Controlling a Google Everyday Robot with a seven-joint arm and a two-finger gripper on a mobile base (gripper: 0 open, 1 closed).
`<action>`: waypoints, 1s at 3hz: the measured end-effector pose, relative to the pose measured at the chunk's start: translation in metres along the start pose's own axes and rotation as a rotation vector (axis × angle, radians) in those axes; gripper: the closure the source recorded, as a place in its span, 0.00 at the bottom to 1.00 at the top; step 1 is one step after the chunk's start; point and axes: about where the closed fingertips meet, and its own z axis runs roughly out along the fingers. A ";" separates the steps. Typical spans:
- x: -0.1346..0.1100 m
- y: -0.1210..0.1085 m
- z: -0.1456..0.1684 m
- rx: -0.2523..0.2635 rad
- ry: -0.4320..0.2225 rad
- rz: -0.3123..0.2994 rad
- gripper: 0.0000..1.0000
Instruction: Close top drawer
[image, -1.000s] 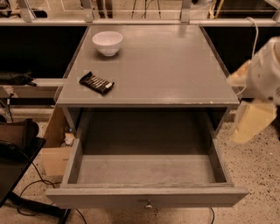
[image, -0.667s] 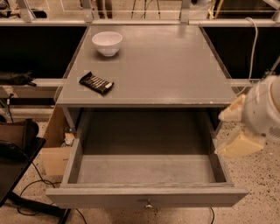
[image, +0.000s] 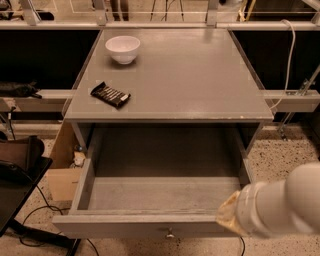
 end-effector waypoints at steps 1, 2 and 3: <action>0.044 0.049 0.083 -0.081 0.017 0.064 1.00; 0.092 0.088 0.143 -0.122 0.035 0.123 1.00; 0.108 0.089 0.181 -0.104 0.016 0.159 1.00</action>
Offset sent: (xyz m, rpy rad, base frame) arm -0.0935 -0.0110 -0.2790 0.0633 0.2085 -0.1294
